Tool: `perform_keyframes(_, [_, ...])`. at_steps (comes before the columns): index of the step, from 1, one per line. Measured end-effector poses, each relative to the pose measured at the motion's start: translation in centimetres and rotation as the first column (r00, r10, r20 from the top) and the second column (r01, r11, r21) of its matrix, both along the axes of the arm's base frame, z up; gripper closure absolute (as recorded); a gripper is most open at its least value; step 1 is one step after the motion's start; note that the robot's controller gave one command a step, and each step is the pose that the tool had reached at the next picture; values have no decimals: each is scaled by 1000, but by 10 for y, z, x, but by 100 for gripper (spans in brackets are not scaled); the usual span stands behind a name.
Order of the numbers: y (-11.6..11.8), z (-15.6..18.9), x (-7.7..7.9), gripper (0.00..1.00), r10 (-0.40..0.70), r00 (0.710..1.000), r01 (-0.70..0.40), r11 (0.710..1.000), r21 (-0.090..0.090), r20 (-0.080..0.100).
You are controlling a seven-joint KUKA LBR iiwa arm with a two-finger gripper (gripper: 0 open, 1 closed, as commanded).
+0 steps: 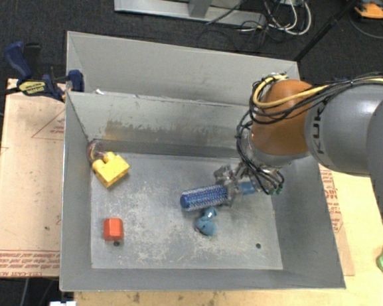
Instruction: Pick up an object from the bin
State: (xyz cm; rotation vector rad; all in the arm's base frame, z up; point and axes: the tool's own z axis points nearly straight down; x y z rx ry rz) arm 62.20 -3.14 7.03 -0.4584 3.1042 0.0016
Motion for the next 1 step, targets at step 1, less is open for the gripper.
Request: perform_keyframes(1, [6, 131, -6, 100, 14, 1000, -14, 1000, -1, 6])
